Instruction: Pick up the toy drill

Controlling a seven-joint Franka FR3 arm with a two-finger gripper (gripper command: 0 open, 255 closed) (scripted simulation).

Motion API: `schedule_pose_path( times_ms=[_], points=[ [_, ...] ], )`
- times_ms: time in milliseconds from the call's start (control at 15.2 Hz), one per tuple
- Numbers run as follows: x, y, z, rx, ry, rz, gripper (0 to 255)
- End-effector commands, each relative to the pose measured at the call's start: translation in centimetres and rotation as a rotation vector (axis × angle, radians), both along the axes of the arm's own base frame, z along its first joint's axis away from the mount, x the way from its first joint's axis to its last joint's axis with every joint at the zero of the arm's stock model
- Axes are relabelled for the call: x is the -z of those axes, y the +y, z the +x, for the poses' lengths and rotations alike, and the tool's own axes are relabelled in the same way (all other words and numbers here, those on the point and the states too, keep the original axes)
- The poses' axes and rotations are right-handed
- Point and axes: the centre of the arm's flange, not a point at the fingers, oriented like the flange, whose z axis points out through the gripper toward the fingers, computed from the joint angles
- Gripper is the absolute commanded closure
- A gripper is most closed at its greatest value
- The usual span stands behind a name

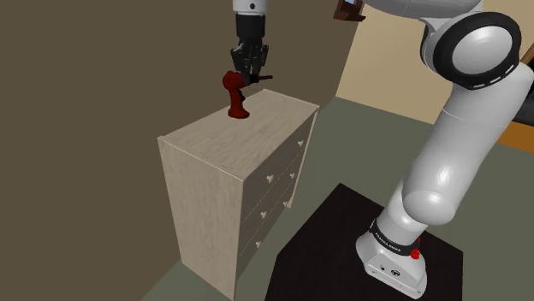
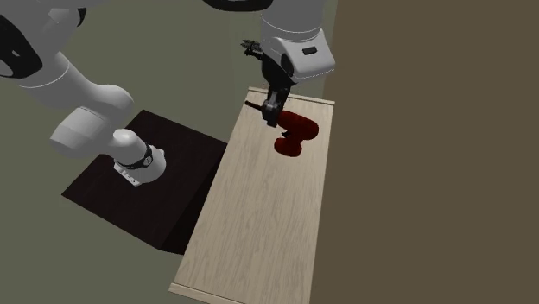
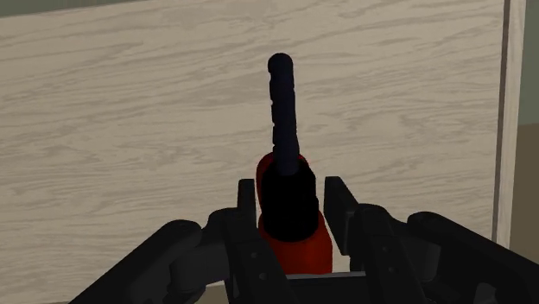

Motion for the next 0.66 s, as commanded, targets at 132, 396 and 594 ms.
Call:
schedule_pose_path(
  times_ms=[132,396,594],
  points=[
    [-2.2,0.0,-0.1,0.0,0.0,0.0,255],
    [-4.3,0.0,-0.1,0.0,0.0,0.0,255],
    [-4.9,0.0,-0.1,0.0,0.0,0.0,255]
  ],
)
